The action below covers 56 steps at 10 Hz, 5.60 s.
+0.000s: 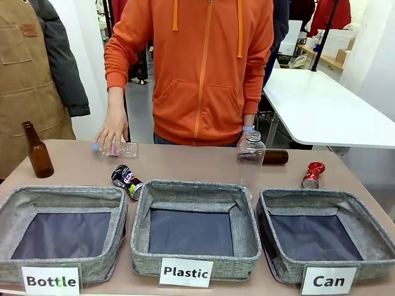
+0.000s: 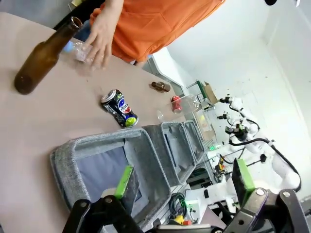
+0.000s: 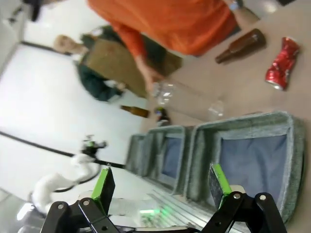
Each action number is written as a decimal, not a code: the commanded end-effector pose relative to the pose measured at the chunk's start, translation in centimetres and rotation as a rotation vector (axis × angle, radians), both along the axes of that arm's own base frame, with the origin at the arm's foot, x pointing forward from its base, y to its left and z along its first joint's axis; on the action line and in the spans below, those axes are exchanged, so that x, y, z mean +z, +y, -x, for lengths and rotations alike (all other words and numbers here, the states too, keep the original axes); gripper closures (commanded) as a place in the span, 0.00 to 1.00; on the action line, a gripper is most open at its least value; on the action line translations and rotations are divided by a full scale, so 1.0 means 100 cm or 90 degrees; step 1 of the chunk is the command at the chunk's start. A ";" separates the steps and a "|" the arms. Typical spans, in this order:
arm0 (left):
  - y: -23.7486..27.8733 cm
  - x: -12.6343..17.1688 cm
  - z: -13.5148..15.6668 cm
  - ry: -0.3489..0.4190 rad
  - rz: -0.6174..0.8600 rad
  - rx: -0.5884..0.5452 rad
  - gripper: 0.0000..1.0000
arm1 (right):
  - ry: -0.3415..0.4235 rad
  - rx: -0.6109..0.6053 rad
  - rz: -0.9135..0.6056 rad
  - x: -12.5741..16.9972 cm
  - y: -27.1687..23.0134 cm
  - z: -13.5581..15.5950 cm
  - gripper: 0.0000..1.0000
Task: Sort the can waste into the basket.
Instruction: Pick up the can waste from the table and place it in the right Fabric basket.
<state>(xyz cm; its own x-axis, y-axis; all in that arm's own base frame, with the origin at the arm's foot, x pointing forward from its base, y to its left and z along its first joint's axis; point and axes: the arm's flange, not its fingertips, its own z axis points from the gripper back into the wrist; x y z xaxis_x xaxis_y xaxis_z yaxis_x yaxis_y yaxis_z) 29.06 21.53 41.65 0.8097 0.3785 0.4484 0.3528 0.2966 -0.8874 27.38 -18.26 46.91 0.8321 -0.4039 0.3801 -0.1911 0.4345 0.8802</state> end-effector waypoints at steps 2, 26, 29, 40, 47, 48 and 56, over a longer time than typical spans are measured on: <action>0.002 -0.001 0.000 -0.017 0.002 -0.003 0.00 | 0.193 0.004 0.281 0.044 0.081 -0.070 0.00; 0.002 -0.001 0.000 -0.017 0.002 -0.003 0.00 | -0.161 0.646 0.932 -0.023 0.133 -0.283 0.00; 0.002 -0.001 0.000 -0.017 0.002 -0.003 0.00 | -0.395 1.004 0.945 -0.032 0.127 -0.274 0.00; 0.002 -0.001 0.000 -0.017 0.002 -0.003 0.00 | -0.655 1.220 0.801 -0.055 0.125 -0.290 0.00; 0.002 -0.001 0.000 -0.017 0.002 -0.003 0.00 | -0.649 1.322 0.858 -0.137 0.149 -0.346 0.00; 0.002 -0.001 0.000 -0.017 0.002 -0.003 0.00 | -0.664 1.325 0.850 -0.146 0.150 -0.350 0.00; 0.002 -0.001 0.000 -0.017 0.002 -0.003 0.00 | -0.619 1.360 0.782 -0.158 0.153 -0.351 1.00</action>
